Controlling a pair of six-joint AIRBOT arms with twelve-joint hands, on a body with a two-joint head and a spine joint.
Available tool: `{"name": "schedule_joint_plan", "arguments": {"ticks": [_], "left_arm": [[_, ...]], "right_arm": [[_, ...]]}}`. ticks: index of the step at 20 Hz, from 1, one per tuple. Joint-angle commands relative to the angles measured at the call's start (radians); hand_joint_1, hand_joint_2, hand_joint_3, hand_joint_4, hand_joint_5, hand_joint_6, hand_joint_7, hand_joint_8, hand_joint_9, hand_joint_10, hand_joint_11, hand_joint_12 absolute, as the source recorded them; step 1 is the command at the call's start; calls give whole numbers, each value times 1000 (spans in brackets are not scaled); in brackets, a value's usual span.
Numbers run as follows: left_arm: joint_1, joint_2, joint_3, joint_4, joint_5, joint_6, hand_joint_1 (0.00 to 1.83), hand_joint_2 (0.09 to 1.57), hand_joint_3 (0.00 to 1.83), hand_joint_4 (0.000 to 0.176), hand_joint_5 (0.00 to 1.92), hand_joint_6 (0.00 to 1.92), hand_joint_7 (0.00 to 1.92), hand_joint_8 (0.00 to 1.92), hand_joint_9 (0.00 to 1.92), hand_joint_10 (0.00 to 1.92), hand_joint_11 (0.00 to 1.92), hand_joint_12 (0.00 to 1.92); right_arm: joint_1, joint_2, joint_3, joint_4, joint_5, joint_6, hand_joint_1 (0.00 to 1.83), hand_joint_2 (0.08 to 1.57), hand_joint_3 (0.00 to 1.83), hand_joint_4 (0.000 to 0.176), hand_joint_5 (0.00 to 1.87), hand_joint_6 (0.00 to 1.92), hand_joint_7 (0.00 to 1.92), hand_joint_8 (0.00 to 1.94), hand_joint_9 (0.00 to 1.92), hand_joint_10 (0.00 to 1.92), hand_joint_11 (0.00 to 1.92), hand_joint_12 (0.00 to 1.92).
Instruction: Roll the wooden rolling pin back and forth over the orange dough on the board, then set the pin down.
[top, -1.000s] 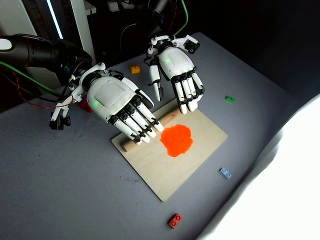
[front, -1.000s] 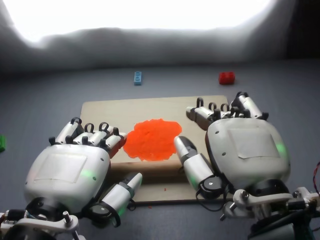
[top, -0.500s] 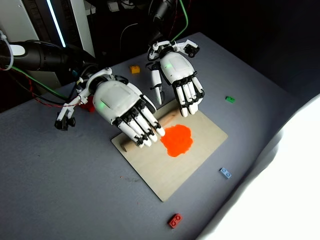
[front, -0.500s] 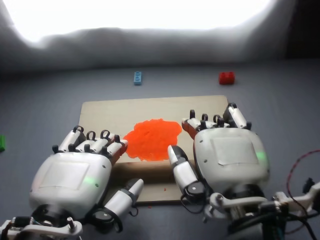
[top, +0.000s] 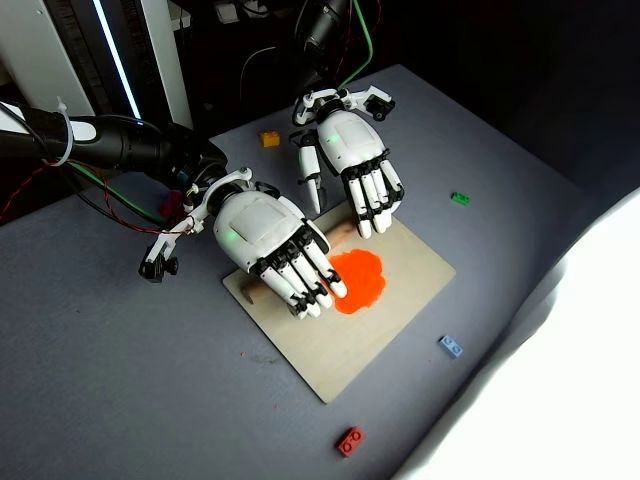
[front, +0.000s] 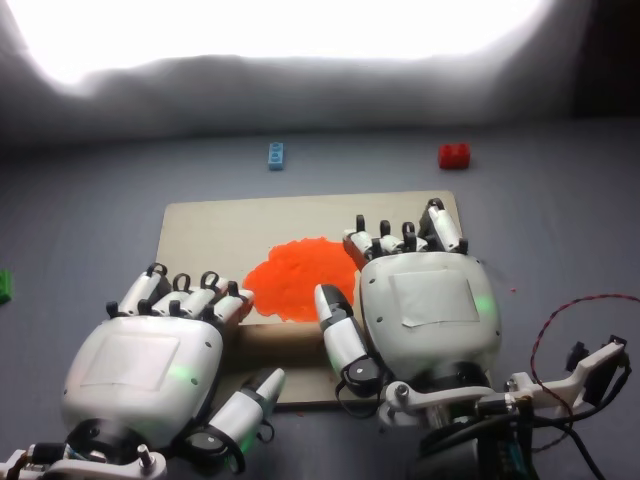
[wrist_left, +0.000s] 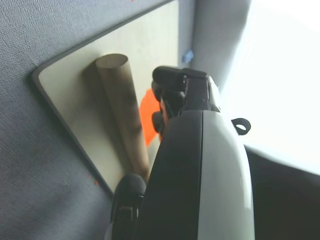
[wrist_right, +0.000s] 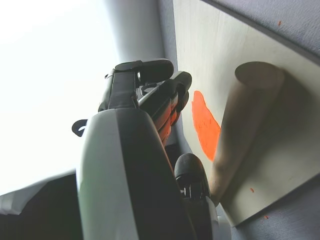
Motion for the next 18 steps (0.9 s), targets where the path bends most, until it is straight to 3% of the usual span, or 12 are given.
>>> {"name": "schedule_joint_plan", "arguments": {"ticks": [1,3,6,7,8,9,18], "left_arm": [[0,-3,9,66,-91,-1,258,1368,3,7,386,26,361,7,374,94,0,1228],[2,-10,14,65,-91,-1,234,1364,1,14,398,26,393,14,403,94,0,1265],[1,-21,22,64,-91,-3,322,1328,0,0,515,65,479,35,465,106,0,1331],[1,-26,25,64,-91,-5,64,1382,10,0,102,12,95,6,92,20,0,265],[0,-32,31,64,-91,-13,12,1397,16,0,20,2,18,0,18,3,0,52],[-1,-35,33,65,-91,-14,2,1401,17,0,3,0,3,0,3,0,0,10],[19,-31,40,60,-92,-35,0,1387,9,0,0,0,0,0,0,0,0,0]], "right_arm": [[3,1,1,-90,85,-1,400,1355,0,0,659,53,803,10,802,26,149,1395],[6,1,0,-107,105,-7,398,1352,0,0,657,49,814,12,821,32,170,1411],[-1,2,-22,-112,136,-30,343,1328,0,0,655,42,765,1,797,18,153,1420],[-4,4,-32,-112,141,-38,68,1445,29,0,240,8,250,0,217,20,30,510],[-7,5,-45,-112,148,-47,13,1487,36,0,152,1,155,1,98,14,5,150],[-9,5,-54,-112,156,-55,2,1497,30,0,134,0,135,1,75,9,0,53],[-44,3,-92,-94,142,-60,0,1504,20,0,84,2,96,1,61,3,1,0]]}}
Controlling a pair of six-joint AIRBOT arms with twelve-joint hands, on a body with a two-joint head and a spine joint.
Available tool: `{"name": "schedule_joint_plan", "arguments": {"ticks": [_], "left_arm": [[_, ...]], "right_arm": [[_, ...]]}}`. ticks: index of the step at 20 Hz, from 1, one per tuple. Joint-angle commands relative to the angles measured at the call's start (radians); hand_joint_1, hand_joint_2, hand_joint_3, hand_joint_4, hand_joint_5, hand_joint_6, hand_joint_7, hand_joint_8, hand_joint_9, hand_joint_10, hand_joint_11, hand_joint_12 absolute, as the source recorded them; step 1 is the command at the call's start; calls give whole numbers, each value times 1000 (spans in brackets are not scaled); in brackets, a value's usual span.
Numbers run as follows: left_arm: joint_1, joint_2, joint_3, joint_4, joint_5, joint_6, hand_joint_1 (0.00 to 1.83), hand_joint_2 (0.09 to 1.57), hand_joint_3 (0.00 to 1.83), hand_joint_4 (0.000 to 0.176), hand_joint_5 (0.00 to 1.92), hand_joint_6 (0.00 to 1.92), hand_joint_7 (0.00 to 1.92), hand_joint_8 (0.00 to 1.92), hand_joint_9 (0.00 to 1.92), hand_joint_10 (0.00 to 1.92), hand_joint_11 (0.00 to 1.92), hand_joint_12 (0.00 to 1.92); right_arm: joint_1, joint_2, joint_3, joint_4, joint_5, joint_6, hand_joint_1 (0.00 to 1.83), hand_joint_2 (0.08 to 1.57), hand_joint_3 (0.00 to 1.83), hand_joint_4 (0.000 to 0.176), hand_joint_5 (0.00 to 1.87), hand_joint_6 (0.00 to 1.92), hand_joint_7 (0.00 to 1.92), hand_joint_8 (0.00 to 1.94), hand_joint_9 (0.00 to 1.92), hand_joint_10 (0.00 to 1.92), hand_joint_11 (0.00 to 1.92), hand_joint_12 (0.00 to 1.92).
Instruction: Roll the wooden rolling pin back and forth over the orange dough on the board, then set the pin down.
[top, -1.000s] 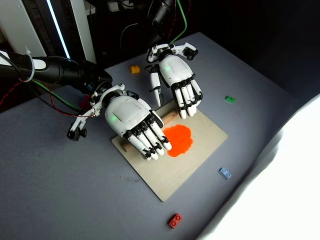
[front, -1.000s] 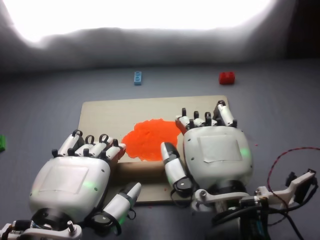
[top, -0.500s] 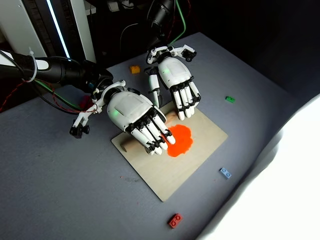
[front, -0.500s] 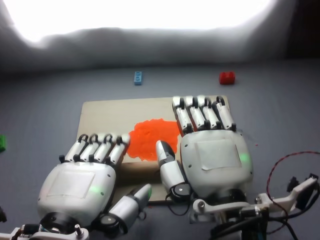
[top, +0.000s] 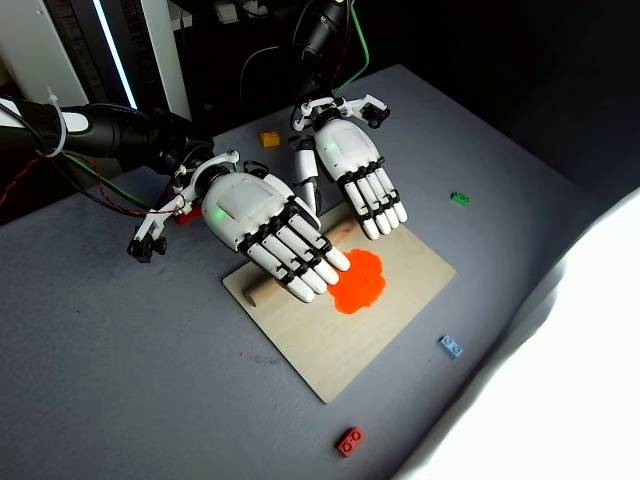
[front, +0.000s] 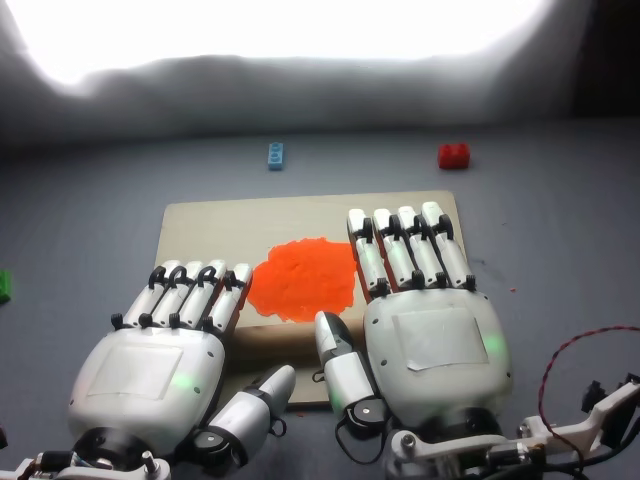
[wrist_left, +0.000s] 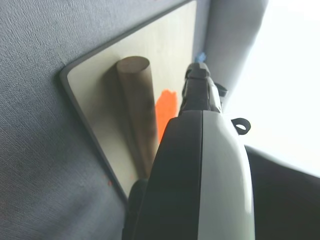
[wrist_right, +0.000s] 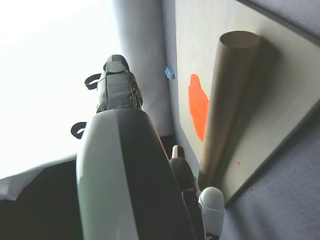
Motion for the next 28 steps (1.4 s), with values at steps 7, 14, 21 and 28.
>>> {"name": "schedule_joint_plan", "arguments": {"ticks": [7,14,21,28], "left_arm": [[7,12,7,59,-77,-33,0,1387,8,0,0,0,0,0,0,0,0,0],[4,12,11,56,-61,-55,0,1388,8,0,0,0,0,0,0,0,0,0],[7,17,43,58,-3,-134,0,1389,7,0,0,0,0,0,0,0,0,0],[8,14,79,73,8,-182,0,1389,6,0,0,0,0,0,0,0,0,0]], "right_arm": [[4,2,4,-72,60,0,0,1506,17,0,84,1,96,1,61,2,1,0],[3,3,7,-72,53,8,0,1507,15,0,84,1,96,1,61,2,0,0],[1,0,24,-45,23,27,0,1509,14,0,83,1,93,0,61,1,3,2],[-16,-3,25,-45,3,39,0,1495,4,0,127,13,117,5,64,0,2,4]]}}
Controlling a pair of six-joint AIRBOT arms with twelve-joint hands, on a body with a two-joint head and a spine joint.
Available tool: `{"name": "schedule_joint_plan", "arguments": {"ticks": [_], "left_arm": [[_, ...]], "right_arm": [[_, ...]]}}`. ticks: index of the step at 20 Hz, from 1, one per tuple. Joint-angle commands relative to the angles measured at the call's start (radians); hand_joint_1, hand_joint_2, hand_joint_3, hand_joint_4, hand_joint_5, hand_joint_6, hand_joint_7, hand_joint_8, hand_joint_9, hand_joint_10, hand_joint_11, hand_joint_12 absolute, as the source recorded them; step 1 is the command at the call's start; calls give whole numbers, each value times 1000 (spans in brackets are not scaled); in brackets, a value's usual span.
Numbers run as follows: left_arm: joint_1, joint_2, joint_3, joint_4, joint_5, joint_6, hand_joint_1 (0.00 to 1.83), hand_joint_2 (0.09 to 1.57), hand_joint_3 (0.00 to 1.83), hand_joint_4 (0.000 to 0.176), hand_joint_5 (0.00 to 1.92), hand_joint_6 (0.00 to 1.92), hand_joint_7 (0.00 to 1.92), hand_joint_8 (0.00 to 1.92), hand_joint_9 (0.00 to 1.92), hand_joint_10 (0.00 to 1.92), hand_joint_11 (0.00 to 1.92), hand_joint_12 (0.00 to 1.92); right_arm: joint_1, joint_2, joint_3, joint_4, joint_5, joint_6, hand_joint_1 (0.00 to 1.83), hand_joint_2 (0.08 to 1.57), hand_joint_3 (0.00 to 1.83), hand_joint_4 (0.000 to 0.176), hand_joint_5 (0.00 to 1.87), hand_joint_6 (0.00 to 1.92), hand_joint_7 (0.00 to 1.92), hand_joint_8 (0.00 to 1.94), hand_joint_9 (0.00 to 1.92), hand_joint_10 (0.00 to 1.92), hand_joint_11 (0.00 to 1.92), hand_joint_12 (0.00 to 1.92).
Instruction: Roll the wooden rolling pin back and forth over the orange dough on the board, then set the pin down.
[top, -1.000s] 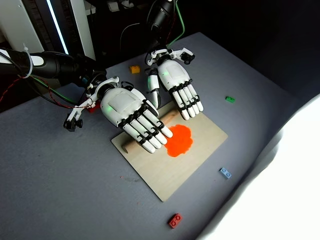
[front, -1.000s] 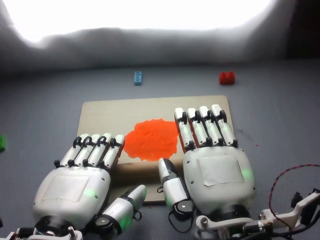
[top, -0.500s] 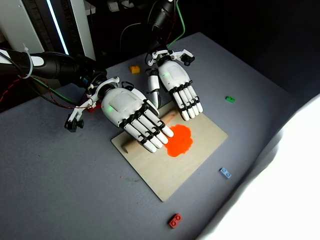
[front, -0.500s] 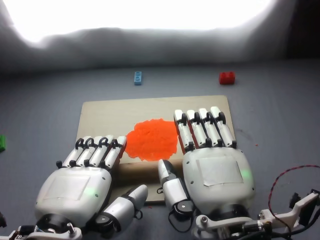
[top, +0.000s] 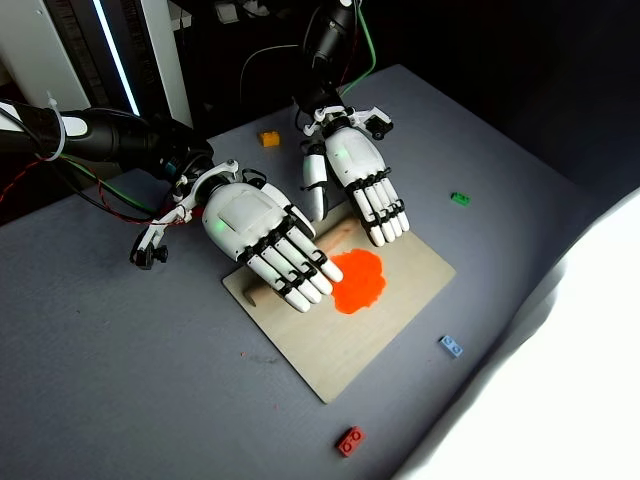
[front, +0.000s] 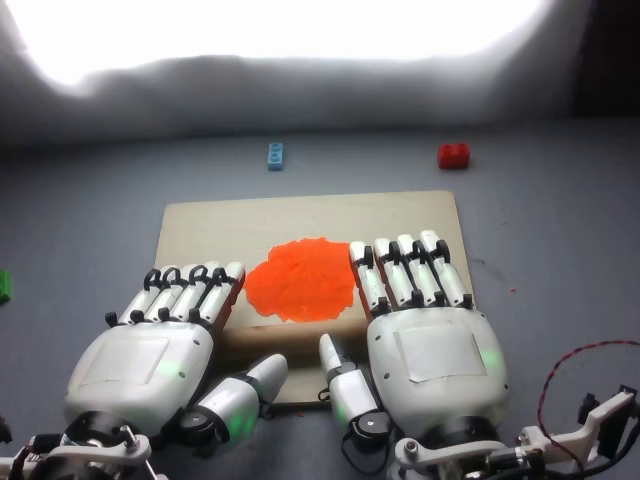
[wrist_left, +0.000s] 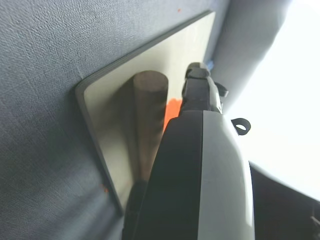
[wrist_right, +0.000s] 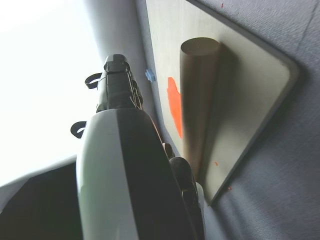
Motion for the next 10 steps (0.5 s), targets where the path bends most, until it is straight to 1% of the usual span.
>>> {"name": "schedule_joint_plan", "arguments": {"ticks": [1,3,6,7,8,10], "left_arm": [[0,3,8,63,-92,-6,0,1389,6,0,0,0,0,0,0,0,0,0],[0,-7,17,71,-92,-11,0,1394,8,0,0,0,0,0,0,0,0,0],[2,-21,29,81,-92,-11,0,1394,8,0,0,0,0,0,0,0,0,0],[3,-24,31,81,-92,-11,0,1395,8,0,0,0,0,0,0,0,0,0],[4,-27,33,81,-92,-11,0,1396,9,0,0,0,0,0,0,0,0,0],[5,-31,39,81,-92,-11,0,1396,9,0,0,0,0,0,0,0,0,0]], "right_arm": [[2,-1,2,-98,66,6,0,1495,4,0,127,13,117,5,64,0,2,4],[2,-7,11,-98,50,11,0,1492,2,0,133,13,141,11,102,14,44,28],[4,-23,41,-98,48,14,0,1492,2,0,119,6,137,7,102,12,49,34],[3,-27,50,-98,46,14,0,1494,0,0,128,3,151,1,114,7,9,188],[2,-31,60,-98,44,14,0,1494,0,0,131,2,155,1,118,5,1,243],[1,-33,72,-98,39,16,0,1494,0,0,131,2,155,0,119,4,0,257]]}}
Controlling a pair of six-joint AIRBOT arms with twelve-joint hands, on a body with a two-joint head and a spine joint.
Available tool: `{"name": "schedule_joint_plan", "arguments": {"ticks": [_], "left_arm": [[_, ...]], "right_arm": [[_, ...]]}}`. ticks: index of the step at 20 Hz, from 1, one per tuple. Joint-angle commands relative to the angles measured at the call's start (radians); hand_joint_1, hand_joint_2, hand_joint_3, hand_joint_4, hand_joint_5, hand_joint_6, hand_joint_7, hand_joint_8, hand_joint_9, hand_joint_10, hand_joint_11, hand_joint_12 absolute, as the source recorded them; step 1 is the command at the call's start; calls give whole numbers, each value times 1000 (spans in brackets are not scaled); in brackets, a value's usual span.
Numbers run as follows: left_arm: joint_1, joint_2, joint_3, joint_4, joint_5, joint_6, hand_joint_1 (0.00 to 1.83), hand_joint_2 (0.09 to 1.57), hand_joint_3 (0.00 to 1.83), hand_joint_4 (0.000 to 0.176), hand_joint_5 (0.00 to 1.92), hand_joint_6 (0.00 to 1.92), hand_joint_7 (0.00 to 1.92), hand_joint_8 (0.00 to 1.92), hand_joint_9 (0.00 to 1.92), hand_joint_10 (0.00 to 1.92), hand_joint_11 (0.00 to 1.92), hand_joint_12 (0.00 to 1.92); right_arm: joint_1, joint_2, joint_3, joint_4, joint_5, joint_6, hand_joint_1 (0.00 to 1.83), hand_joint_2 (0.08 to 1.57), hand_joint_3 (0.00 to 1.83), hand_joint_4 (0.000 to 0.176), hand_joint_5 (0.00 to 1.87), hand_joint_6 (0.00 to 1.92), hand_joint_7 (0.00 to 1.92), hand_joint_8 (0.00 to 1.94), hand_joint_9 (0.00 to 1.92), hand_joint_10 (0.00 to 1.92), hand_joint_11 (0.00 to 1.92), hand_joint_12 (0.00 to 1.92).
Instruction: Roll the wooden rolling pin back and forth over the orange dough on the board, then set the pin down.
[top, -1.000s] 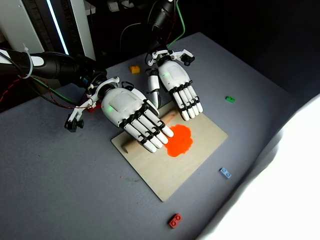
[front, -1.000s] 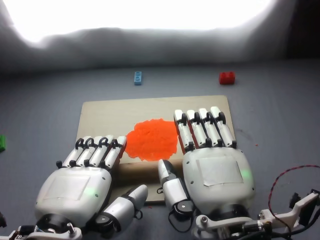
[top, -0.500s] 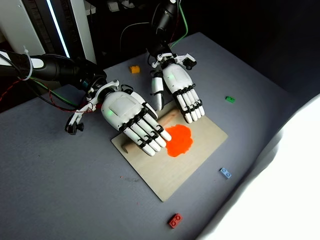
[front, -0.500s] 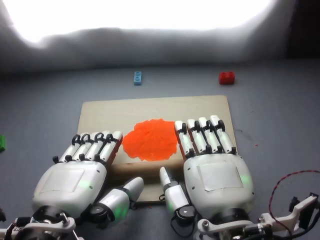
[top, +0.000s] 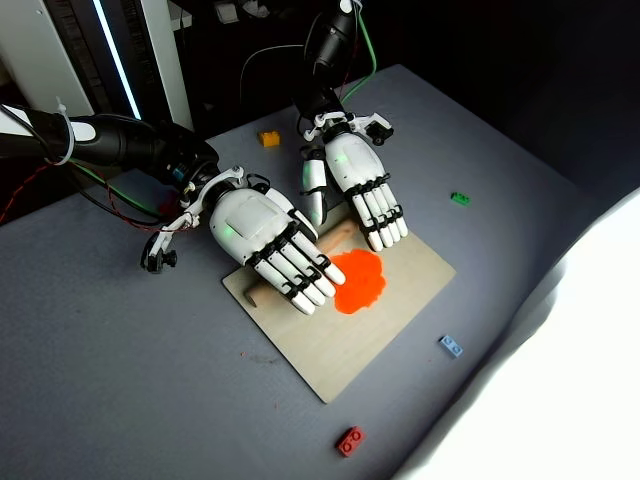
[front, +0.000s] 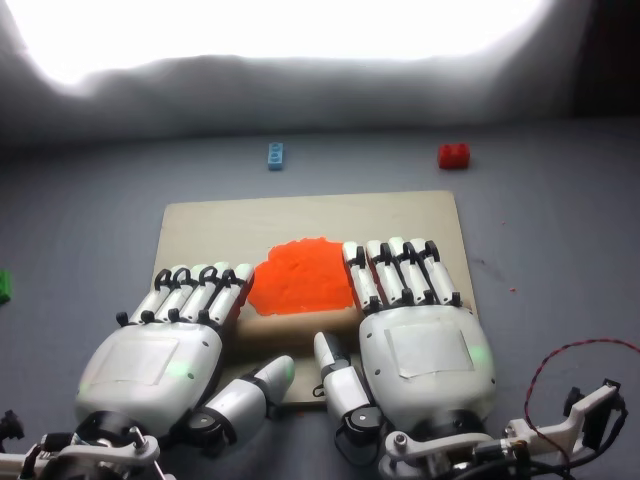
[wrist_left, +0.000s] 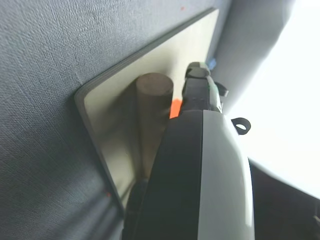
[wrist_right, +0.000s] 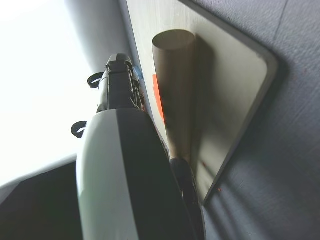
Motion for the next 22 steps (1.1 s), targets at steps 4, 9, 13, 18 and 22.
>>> {"name": "schedule_joint_plan", "arguments": {"ticks": [4,9,13,18,22], "left_arm": [[2,-8,13,53,-95,-6,0,1396,8,0,0,0,0,0,0,0,0,0],[-3,-9,20,53,-88,-6,0,1397,8,0,0,0,0,0,0,0,0,0],[-8,-13,26,53,-88,-6,0,1397,8,0,0,0,0,0,0,0,0,0],[-14,-21,39,53,-83,-6,0,1397,7,0,0,0,0,0,0,0,0,0],[-21,-27,48,53,-76,-6,0,1398,7,0,0,0,0,0,0,0,0,0]], "right_arm": [[5,1,5,-94,74,6,0,1494,0,0,131,2,155,0,119,4,0,258],[10,1,19,-94,67,12,0,1494,0,0,128,0,154,0,114,1,0,252],[11,1,25,-94,60,16,0,1494,0,0,128,0,154,0,114,1,0,249],[12,1,31,-94,51,21,0,1494,0,0,128,0,154,0,114,1,0,246],[16,1,40,-94,43,29,0,1493,0,0,137,3,144,1,105,1,0,205]]}}
